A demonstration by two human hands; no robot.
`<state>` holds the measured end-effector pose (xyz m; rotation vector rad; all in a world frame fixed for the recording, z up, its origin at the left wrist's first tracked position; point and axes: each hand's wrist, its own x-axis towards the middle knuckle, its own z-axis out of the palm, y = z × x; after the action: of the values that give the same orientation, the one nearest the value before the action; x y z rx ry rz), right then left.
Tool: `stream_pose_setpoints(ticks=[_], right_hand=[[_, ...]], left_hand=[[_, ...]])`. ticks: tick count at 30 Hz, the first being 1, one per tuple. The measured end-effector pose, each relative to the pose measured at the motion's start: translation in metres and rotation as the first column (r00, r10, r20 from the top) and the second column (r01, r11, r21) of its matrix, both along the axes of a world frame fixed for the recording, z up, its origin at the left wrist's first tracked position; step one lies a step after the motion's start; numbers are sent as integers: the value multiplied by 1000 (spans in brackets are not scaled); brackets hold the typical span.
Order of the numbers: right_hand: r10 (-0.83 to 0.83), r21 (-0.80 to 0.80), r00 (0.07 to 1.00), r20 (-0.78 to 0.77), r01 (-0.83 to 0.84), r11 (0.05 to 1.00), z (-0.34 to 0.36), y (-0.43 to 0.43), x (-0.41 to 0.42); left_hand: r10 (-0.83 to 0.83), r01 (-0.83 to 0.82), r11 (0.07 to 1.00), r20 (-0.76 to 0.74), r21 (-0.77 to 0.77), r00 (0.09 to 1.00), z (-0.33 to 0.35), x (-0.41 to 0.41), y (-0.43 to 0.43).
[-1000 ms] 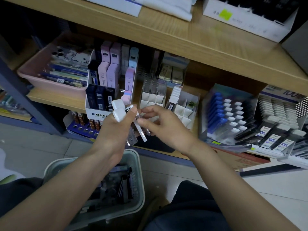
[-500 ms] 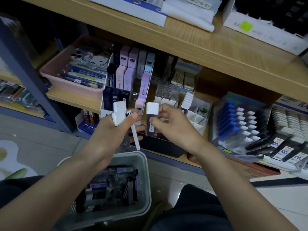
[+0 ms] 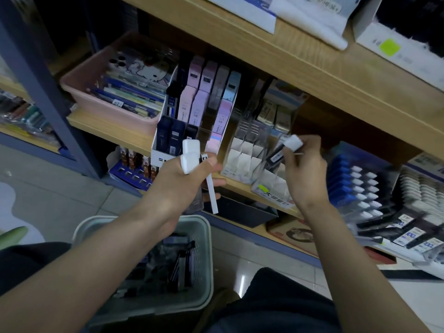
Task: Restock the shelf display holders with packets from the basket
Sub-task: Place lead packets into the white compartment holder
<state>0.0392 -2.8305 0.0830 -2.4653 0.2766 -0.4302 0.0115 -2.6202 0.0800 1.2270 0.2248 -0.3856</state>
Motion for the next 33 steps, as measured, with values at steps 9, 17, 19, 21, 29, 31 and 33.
stream_pose_setpoints(ticks=[9,17,19,21,29,31,33], right_hand=[[8,-10,1000,23,-8,1000,-7,-9,6],[42,-138,999,-7,-43,990,-13,-16,5],[51,-140,997,-63,-60,988,-17,-18,6],[20,-108,992,-122,-33,994,-20,-21,7],[-80,-275,991,-110,47,960,-19,-16,9],[-80,-281,993,-89,52,958,-18,-11,10],[-18,-199,999,-40,10,980,-15,-1,9]], left_hand=[[-10,10,1000,-12,14,1000,-3,0,-3],[-26,27,999,-21,34,999,-5,-1,-7],[-21,22,999,-18,31,1000,-6,-2,-8],[-16,16,1000,-16,24,1000,-6,-2,-10],[-33,33,999,-2,9,999,-1,-3,-13],[-40,40,999,11,2,999,1,-3,-13],[-34,34,999,29,-5,999,3,-3,-13]])
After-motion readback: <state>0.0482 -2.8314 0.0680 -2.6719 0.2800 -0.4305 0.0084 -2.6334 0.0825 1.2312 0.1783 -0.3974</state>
